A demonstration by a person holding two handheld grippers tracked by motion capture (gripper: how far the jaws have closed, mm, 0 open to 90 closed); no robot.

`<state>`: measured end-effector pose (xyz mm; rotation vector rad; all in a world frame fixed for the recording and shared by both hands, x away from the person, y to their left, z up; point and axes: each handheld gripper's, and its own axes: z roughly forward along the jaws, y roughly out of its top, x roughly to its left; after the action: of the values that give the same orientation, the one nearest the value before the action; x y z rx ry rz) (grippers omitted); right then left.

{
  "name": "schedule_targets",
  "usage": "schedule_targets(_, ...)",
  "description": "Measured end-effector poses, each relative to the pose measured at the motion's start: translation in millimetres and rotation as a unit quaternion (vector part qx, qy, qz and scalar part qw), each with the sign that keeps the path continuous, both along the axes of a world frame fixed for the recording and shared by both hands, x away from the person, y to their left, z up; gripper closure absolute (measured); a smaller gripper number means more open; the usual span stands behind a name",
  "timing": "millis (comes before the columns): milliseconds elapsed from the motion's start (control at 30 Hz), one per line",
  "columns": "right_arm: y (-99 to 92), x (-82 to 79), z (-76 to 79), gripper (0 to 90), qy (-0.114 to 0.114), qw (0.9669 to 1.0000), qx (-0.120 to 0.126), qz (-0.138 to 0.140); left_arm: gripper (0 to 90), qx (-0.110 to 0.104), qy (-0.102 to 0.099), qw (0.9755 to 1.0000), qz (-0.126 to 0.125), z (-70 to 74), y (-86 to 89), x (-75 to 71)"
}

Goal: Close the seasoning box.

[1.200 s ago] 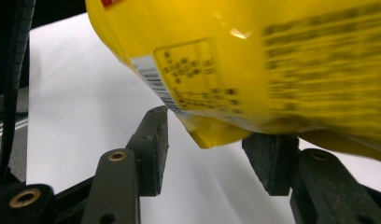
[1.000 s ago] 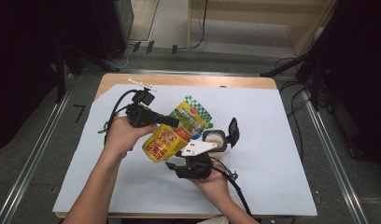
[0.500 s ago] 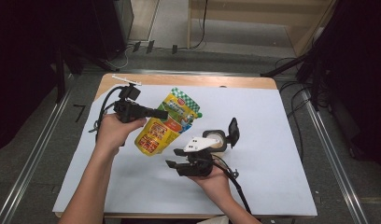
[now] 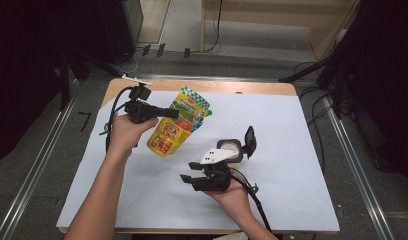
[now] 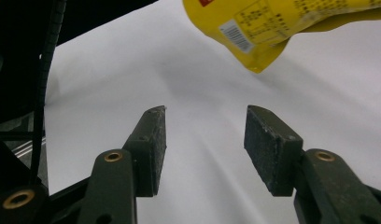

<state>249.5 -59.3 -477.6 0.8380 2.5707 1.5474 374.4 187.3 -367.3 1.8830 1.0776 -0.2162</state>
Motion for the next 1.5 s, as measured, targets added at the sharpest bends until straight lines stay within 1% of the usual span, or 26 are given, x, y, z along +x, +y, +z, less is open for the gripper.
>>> schedule_targets(33, -0.3, -0.2, -0.4, 50.0, 0.003, 1.0000, -0.002, -0.001, 89.8, 0.001, -0.002, 1.0000, 0.000, -0.4, -1.7, 0.8)
schedule_targets(133, -0.2, 0.7, -3.0, 49.3, 0.014, 0.9999, -0.006, 0.004, 89.8, 0.004, -0.019, 0.9998, -0.003, -1.9, -5.6, 3.9)
schedule_targets(233, 0.0, 0.1, -4.3, 49.2, 0.017, 0.9998, -0.008, 0.005, 89.8, 0.001, -0.030, 0.9995, 0.002, -6.3, -6.5, 8.5)
schedule_targets(300, -0.6, -0.4, -3.7, 49.1, 0.015, 0.9998, -0.010, 0.005, 89.7, 0.004, -0.039, 0.9992, 0.003, -10.7, -7.6, 10.8)
schedule_targets(333, -1.1, -0.3, -3.6, 49.1, 0.013, 0.9999, -0.009, 0.004, 89.8, 0.009, -0.041, 0.9991, 0.000, -13.1, -7.6, 11.9)
schedule_targets(367, -1.6, -0.2, -3.3, 49.1, 0.013, 0.9999, -0.009, 0.002, 89.7, 0.015, -0.041, 0.9990, 0.002, -15.2, -7.7, 12.5)
schedule_targets(400, -2.3, 0.1, -3.2, 49.1, 0.011, 0.9999, -0.008, 0.001, 89.7, 0.009, -0.042, 0.9991, 0.005, -17.1, -6.7, 13.0)
schedule_targets(433, -3.0, 0.2, -2.9, 49.0, 0.012, 0.9999, -0.008, -0.001, 89.6, -0.001, -0.040, 0.9992, 0.004, -18.6, -4.5, 13.7)
schedule_targets(500, -4.3, 0.7, -2.4, 49.0, 0.011, 0.9999, -0.008, -0.003, 89.6, -0.008, -0.038, 0.9992, 0.011, -19.6, -0.7, 12.9)
schedule_targets(667, -6.0, 1.1, -1.6, 49.0, 0.010, 0.9999, -0.008, -0.006, 89.2, -0.010, -0.033, 0.9992, 0.018, -19.7, 7.0, 6.5)
schedule_targets(700, -6.2, 1.2, -1.2, 49.0, 0.009, 0.9999, -0.007, -0.006, 89.0, -0.010, -0.032, 0.9993, 0.014, -19.7, 8.3, 5.2)
schedule_targets(967, -6.6, 2.6, 0.8, 49.0, 0.006, 1.0000, -0.006, -0.005, 88.5, -0.002, -0.038, 0.9992, 0.013, -20.2, 16.4, -10.7)
schedule_targets(1067, -5.9, 2.8, 1.1, 49.0, 0.003, 1.0000, -0.005, -0.005, 88.5, 0.002, -0.042, 0.9990, 0.014, -20.2, 20.1, -15.8)
schedule_targets(1167, -5.5, 3.3, 1.4, 49.1, 0.001, 1.0000, -0.006, -0.003, 88.5, 0.002, -0.042, 0.9990, 0.016, -21.1, 24.3, -19.6)
schedule_targets(1300, -5.6, 4.0, 2.6, 49.2, 0.001, 1.0000, -0.004, -0.003, 88.6, 0.007, -0.047, 0.9987, 0.016, -20.9, 27.9, -26.4)
schedule_targets(1500, -7.3, 5.9, 4.9, 49.2, -0.001, 1.0000, 0.001, -0.004, 88.4, 0.006, -0.055, 0.9983, 0.020, -24.2, 34.1, -41.9)
